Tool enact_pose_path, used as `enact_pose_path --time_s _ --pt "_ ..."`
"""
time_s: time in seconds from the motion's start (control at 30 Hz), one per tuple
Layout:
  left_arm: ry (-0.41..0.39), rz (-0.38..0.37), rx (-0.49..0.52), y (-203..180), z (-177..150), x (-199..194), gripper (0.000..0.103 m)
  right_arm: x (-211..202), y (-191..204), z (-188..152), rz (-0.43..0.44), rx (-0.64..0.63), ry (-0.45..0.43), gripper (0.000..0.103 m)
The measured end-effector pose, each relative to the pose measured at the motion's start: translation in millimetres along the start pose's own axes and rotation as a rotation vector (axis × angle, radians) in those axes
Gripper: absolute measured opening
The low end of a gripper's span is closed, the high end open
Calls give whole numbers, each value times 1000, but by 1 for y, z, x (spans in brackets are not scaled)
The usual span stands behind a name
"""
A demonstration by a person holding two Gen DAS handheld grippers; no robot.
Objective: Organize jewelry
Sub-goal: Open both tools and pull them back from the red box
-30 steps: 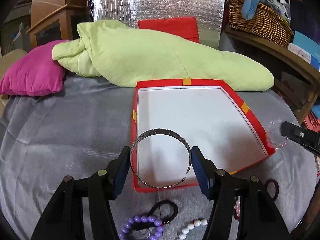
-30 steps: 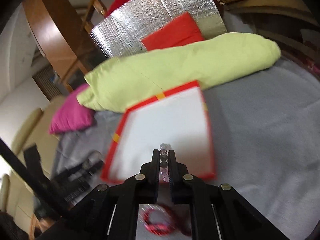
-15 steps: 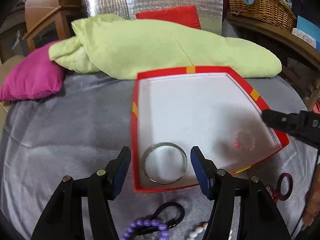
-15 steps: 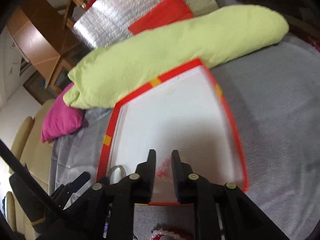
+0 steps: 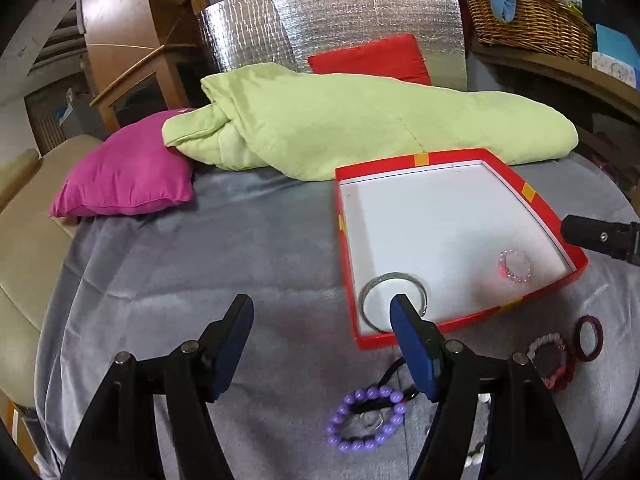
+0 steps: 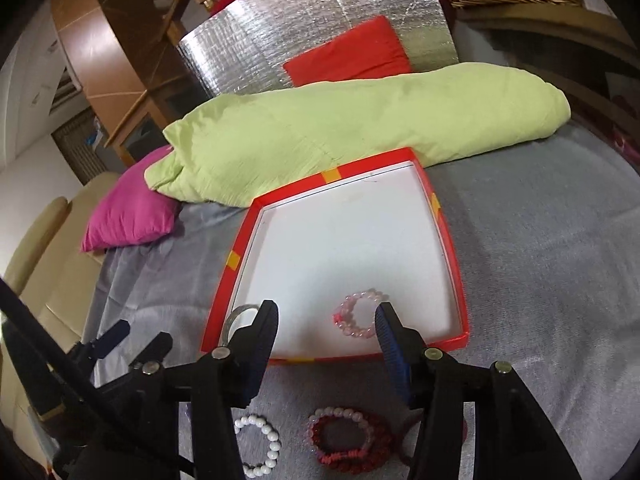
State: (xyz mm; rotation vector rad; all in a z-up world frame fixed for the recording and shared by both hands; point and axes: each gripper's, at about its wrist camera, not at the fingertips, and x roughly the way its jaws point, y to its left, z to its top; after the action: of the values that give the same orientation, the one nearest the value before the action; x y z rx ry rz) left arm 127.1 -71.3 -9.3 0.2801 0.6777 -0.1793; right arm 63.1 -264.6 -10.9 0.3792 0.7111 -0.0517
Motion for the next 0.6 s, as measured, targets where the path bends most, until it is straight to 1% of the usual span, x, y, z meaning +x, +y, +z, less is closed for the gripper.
enact_pose_path --time_s 0.2,0.6 --pt "10 -5 -3 9 -6 -8 72 5 14 -5 1 -26 11 54" --pt "-21 38 -42 40 -14 -22 72 14 39 -12 27 -70 33 54"
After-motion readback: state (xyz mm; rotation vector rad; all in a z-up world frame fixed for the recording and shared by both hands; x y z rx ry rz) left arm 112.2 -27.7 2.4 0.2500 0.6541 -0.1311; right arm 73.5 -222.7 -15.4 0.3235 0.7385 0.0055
